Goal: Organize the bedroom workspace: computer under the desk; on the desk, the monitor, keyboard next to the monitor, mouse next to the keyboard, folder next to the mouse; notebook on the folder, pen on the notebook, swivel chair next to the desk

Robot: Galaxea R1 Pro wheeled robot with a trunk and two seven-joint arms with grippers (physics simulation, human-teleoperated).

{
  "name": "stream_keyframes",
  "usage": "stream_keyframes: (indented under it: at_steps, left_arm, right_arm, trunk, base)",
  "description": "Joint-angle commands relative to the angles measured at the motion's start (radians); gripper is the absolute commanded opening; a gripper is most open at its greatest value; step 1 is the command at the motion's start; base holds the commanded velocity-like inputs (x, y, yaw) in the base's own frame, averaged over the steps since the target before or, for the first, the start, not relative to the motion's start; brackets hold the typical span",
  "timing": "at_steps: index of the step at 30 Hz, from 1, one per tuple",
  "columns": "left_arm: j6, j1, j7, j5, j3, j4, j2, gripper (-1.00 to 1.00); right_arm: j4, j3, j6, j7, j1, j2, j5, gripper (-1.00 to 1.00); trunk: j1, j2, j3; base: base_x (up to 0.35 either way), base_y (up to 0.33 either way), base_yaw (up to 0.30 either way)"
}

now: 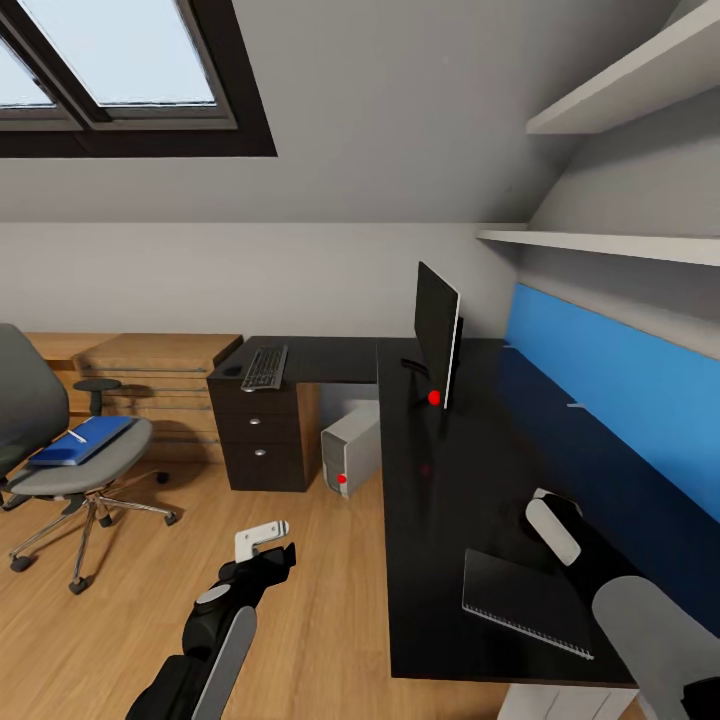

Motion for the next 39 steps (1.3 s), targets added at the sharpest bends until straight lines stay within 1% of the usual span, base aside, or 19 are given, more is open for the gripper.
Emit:
stream_keyframes:
  at_steps: [1,5,11,21,31,39]
  left_arm:
    - [0.002,-0.001,0.009,0.011,-0.001,-0.001,0.000,1.00]
    - [0.002,-0.001,0.009,0.011,-0.001,0.000,0.000,1.00]
    - [0.002,-0.001,0.009,0.012,-0.001,0.000,0.002,1.00]
    - [0.002,-0.001,0.008,0.012,-0.001,0.000,0.002,1.00]
    - [0.002,-0.001,0.008,0.012,-0.001,0.000,0.002,1.00]
    - [0.002,-0.001,0.008,0.013,-0.001,0.001,0.002,1.00]
  right_arm:
    - [-0.002,0.007,0.007,-0.008,-0.001,-0.001,-0.008,1.00]
    - [0.000,0.006,0.027,-0.008,-0.001,0.001,-0.008,1.00]
    - [0.018,0.006,0.036,-0.008,-0.002,0.005,-0.008,1.00]
    - [0.053,0.007,0.038,-0.008,-0.013,0.009,-0.008,1.00]
    - [0.097,0.007,0.038,-0.007,-0.025,0.020,-0.007,1.00]
    - [0.113,0.008,0.037,-0.007,-0.040,0.024,-0.005,1.00]
  trunk:
    - [0.000,-0.001,-0.001]
    - [0.000,-0.001,-0.001]
    - [0.000,-0.001,-0.001]
    - [0.000,-0.001,-0.001]
    - [0.000,-0.001,-0.001]
    - [0.000,-0.001,-0.001]
  base:
    - [0.000,0.000,0.000]
    - [0.000,0.000,0.000]
    - [0.000,0.000,0.000]
    - [0.000,0.000,0.000]
    - [-0.004,0.000,0.000]
    - [-0.224,0.000,0.000]
